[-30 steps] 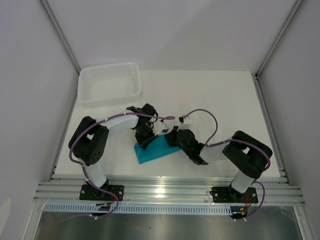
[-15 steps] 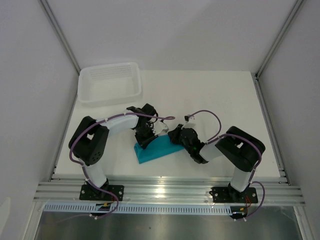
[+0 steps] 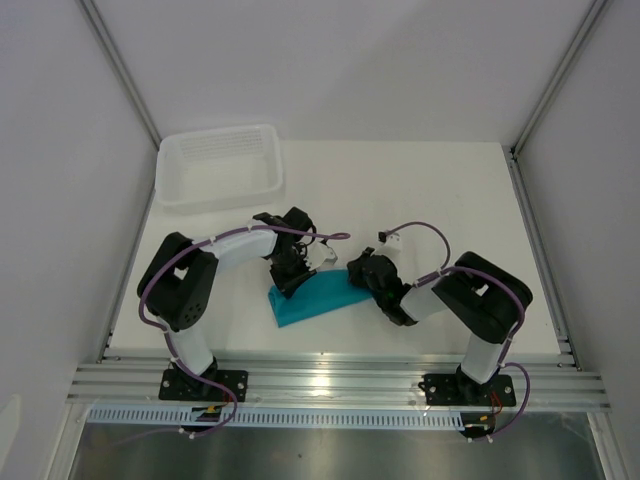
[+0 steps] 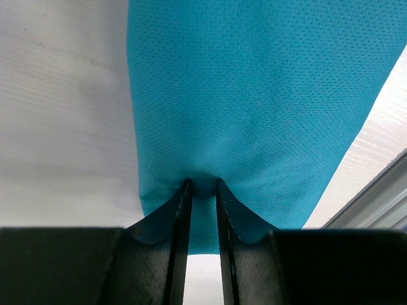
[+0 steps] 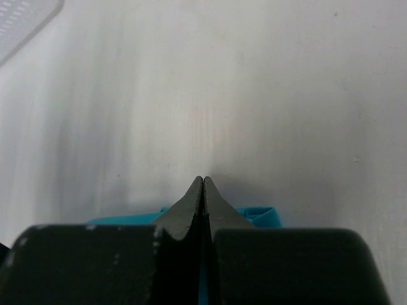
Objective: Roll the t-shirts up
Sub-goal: Roll the tshirt
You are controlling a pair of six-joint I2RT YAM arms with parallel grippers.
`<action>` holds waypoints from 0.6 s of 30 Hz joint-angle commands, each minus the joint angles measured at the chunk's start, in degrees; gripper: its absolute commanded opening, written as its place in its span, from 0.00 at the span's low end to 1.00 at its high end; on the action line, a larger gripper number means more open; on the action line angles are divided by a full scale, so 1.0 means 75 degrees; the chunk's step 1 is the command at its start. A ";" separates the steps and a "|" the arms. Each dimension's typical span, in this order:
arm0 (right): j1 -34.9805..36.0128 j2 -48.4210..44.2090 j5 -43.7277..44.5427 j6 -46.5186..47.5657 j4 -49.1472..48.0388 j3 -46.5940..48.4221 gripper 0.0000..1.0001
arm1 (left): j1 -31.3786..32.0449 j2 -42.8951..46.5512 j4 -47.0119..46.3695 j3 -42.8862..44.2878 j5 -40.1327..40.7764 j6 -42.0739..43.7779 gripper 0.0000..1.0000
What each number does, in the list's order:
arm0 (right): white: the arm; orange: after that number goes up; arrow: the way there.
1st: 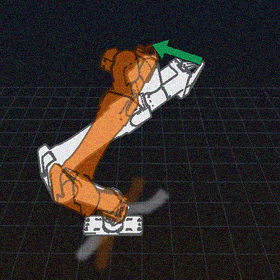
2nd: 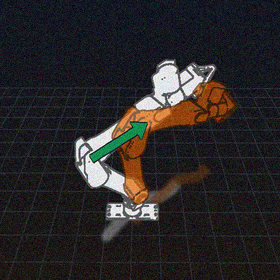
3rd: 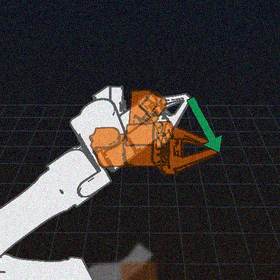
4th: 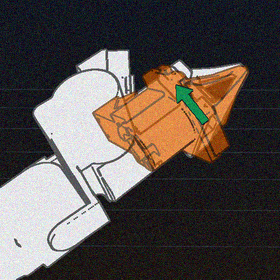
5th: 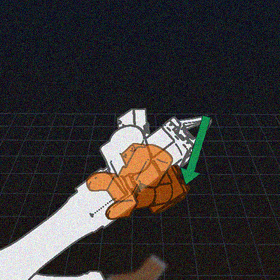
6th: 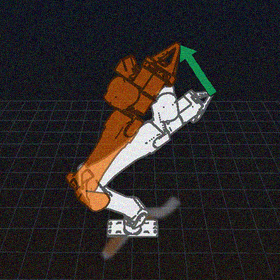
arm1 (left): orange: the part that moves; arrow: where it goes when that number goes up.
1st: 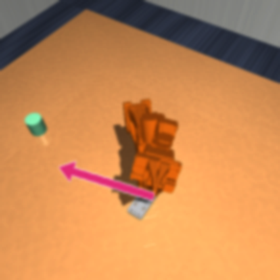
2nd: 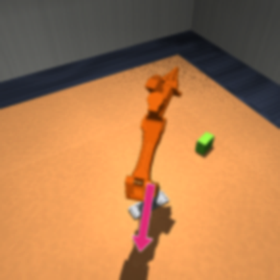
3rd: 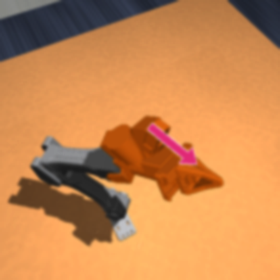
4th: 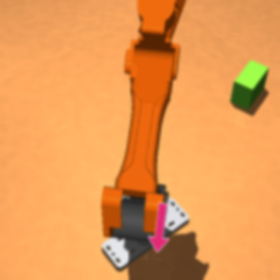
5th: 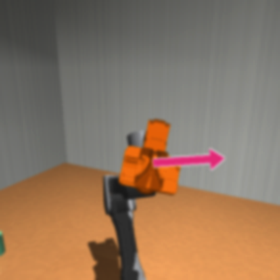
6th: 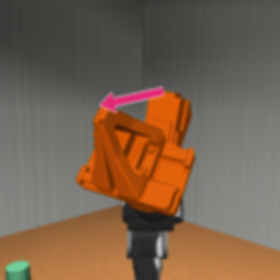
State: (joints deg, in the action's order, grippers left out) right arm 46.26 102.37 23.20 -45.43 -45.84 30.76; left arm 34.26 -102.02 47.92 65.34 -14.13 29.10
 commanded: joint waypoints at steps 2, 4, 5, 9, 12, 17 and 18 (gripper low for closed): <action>-0.0133 -0.0312 0.0715 0.0197 0.1155 0.0023 0.00 | -0.0021 -0.0073 0.0103 -0.0064 0.0161 0.0139 0.26; -0.0156 -0.0605 0.0622 0.0745 0.1506 0.0198 0.00 | -0.0021 -0.0062 0.0079 -0.0029 0.0267 0.0139 0.27; -0.0180 -0.0745 0.0621 0.0888 0.1716 0.0269 0.00 | -0.0033 -0.0062 0.0079 -0.0029 0.0290 0.0139 0.27; -0.0460 -0.2124 0.0061 0.2094 0.3351 0.0737 0.10 | -0.0021 -0.0073 0.0021 -0.0040 0.0290 0.0151 0.27; -0.0671 -0.2714 -0.0338 0.2868 0.4887 0.1253 0.37 | -0.0021 -0.0050 -0.0026 -0.0052 0.0232 0.0151 0.29; -0.1186 -0.3570 -0.1954 0.2999 0.5854 0.1184 0.57 | -0.0021 0.0008 -0.0096 -0.0064 0.0220 0.0139 0.30; -0.1280 -0.3652 -0.2270 0.2929 0.5890 0.1079 0.58 | -0.0021 0.0020 -0.0120 -0.0064 0.0232 0.0128 0.30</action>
State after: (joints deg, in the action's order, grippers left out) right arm 38.68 76.84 14.55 -25.82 -10.11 39.75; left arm 34.26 -102.02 47.86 65.34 -13.63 29.50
